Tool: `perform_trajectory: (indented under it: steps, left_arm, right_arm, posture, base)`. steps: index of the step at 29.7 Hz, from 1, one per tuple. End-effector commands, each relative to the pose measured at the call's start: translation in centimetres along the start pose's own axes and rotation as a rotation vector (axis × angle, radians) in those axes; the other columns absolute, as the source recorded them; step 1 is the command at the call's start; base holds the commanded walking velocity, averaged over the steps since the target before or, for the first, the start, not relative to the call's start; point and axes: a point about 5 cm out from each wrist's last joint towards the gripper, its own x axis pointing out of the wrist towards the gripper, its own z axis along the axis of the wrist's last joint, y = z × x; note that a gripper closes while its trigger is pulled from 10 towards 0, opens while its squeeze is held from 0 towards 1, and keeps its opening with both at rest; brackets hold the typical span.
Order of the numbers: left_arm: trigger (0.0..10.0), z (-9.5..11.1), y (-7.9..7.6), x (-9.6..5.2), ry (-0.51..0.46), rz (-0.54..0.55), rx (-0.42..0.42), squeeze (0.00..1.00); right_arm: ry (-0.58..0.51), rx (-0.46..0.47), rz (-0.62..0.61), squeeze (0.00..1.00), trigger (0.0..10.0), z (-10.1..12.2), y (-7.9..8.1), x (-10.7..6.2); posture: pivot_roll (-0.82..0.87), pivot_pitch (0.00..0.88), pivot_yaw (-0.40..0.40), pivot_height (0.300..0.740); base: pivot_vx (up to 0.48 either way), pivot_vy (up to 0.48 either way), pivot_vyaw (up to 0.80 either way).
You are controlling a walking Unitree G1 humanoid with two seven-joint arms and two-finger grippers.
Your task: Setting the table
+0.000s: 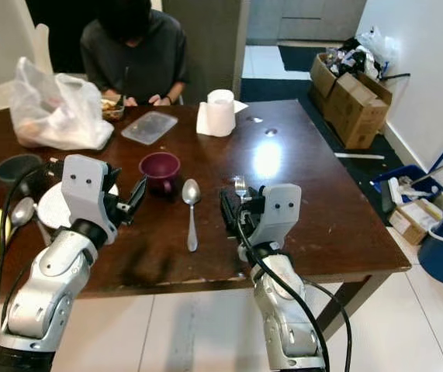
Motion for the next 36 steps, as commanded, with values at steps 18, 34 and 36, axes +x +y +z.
perform_trajectory:
  steps: [18,34,36]
  left_arm:
    - [10.0,-0.3,-0.1,0.2,0.008,0.006,-0.011,0.0]
    - [10.0,-0.1,0.2,0.2,0.047,-0.074,0.028,0.0]
    - [10.0,0.0,0.5,0.2,0.072,-0.121,0.034,0.0]
  right_arm:
    - [0.015,-0.008,0.0,0.0,10.0,-0.3,-0.1,0.0]
    - [0.177,-0.147,0.0,0.0,10.0,-1.9,-0.6,-1.0]
    - [0.248,-0.174,-0.021,0.0,10.0,-2.7,-1.1,-1.4]
  posture:
    - [-0.06,0.0,0.109,0.74]
    - [-0.06,0.0,0.108,0.74]
    - [-0.06,0.0,0.11,0.74]
  base:
    - [0.331,0.0,0.0]
    - [0.0,0.0,0.0]
    - [0.0,0.0,0.0]
